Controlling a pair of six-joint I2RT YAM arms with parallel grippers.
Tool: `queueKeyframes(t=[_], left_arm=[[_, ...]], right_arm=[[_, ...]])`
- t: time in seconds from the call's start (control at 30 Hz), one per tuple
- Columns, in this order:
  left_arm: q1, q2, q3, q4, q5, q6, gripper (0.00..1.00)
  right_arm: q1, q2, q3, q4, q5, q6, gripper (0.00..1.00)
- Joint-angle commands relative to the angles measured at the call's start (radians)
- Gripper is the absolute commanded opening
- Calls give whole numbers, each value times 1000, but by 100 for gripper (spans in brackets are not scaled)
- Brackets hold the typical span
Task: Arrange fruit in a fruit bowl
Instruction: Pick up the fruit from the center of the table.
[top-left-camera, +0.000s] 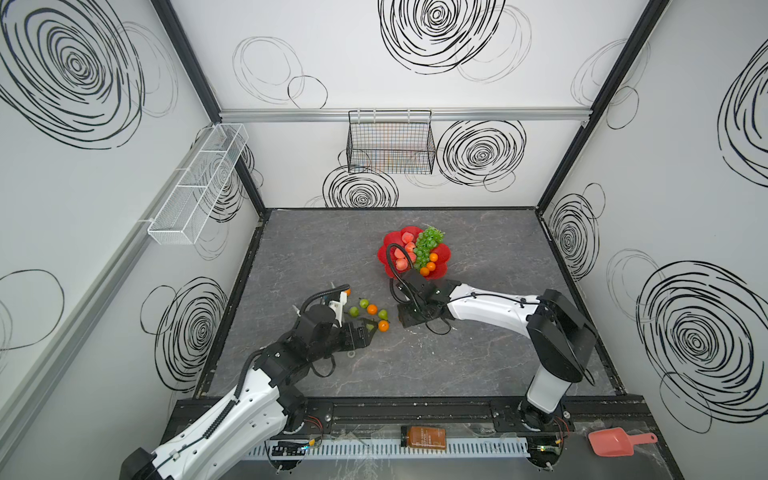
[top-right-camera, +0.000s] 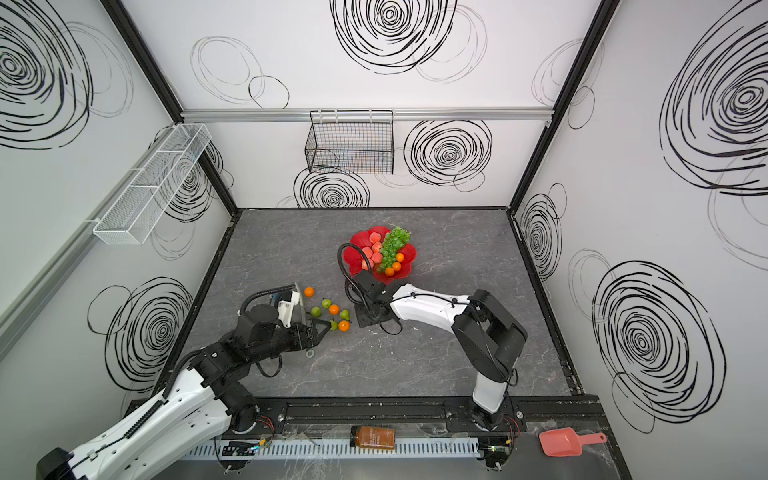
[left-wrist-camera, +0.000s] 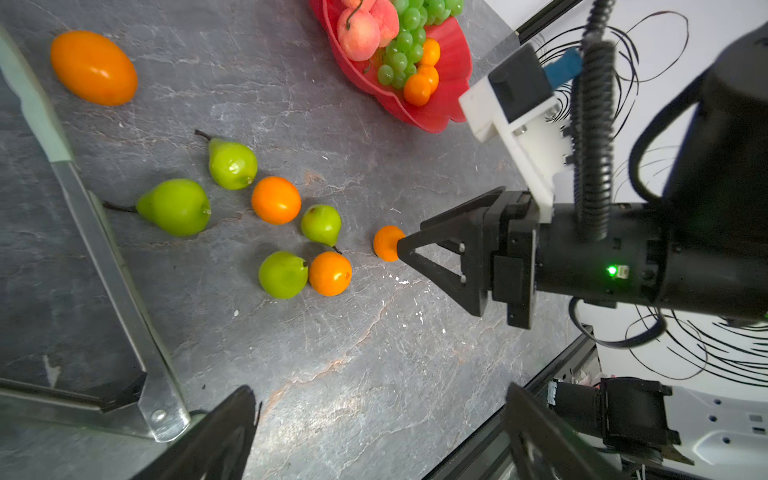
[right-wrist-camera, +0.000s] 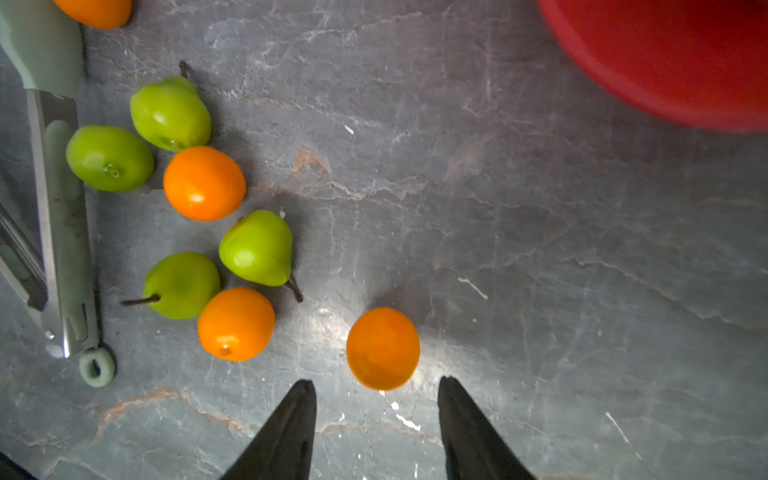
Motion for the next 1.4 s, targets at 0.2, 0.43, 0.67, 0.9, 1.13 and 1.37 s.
queueKeyframes(t=[0.2, 0.43, 0.67, 0.9, 1.13, 1.37], left_arm=[[25, -8, -2, 19, 43, 31, 96], [28, -6, -3, 22, 47, 34, 96], [30, -6, -1, 19, 51, 34, 96], [30, -9, -7, 22, 47, 30, 96], [30, -12, -8, 23, 43, 28, 96], [30, -14, -9, 22, 45, 26, 96]], right_arm=[[6, 85, 75, -62, 35, -20, 54], [5, 118, 86, -70, 24, -23, 52], [6, 150, 100, -82, 20, -24, 49], [7, 151, 93, -84, 15, -26, 45], [8, 137, 72, -78, 15, -24, 41], [8, 123, 58, -77, 12, -26, 40]])
